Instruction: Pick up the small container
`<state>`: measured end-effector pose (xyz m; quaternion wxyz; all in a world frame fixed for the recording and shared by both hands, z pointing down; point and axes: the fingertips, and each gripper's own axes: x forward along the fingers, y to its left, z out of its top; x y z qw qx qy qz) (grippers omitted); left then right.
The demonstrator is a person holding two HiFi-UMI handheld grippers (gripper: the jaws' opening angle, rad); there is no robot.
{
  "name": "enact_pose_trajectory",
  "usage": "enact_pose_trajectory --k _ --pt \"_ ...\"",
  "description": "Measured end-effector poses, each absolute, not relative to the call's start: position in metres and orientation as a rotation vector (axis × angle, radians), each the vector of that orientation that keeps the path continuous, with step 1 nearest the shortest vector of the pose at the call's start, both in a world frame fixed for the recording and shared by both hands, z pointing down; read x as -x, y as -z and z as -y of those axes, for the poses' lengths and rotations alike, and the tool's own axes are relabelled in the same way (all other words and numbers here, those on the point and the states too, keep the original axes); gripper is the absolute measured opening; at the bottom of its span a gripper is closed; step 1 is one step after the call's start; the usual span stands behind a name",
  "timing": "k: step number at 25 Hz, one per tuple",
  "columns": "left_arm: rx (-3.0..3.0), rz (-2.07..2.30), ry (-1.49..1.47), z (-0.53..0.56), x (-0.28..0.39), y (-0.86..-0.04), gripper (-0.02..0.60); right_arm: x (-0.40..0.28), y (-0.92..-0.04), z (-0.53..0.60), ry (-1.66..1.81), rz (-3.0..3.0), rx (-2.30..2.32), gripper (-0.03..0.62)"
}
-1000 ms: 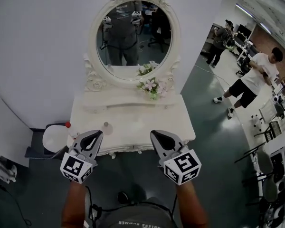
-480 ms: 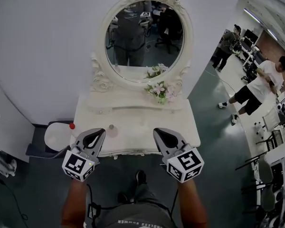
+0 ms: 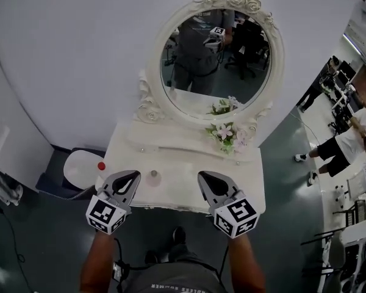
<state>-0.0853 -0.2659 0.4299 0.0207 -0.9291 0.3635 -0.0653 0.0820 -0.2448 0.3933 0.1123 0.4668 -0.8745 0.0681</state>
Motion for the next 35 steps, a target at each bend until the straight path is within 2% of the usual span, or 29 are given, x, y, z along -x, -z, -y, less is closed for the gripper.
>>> enact_pose_trajectory --k 22,35 --pt "3.011 -1.173 0.320 0.335 0.059 -0.568 0.025 -0.099 -0.454 0.313 -0.296 2.522 -1.250 0.025" --pt "3.071 -1.210 0.404 0.361 0.041 -0.653 0.235 -0.117 -0.500 0.330 -0.397 2.469 -1.241 0.026"
